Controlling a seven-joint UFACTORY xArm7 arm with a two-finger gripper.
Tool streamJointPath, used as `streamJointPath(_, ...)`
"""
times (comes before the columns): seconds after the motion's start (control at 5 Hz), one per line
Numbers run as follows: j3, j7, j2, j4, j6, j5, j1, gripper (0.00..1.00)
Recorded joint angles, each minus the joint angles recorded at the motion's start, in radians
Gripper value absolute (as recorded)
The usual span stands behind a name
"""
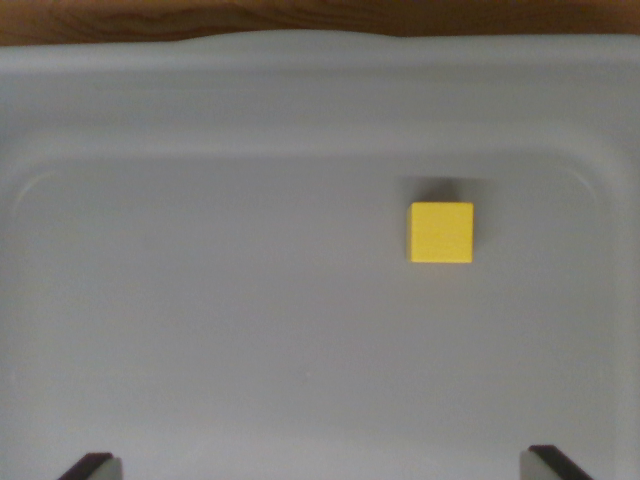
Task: Pick yellow cube
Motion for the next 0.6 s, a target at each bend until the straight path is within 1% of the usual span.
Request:
streamJointPath(0.2, 0.0, 0.0, 0.0, 0.0, 0.0, 0.0, 0.0, 0.0)
streamJointPath(0.4, -0.002, -0.012, 0.031, -0.01, -0.036, 0.0025, -0.0053, 0.0)
streamJointPath(0.6, -0.002, -0.012, 0.031, -0.01, -0.036, 0.0025, -0.0053, 0.0)
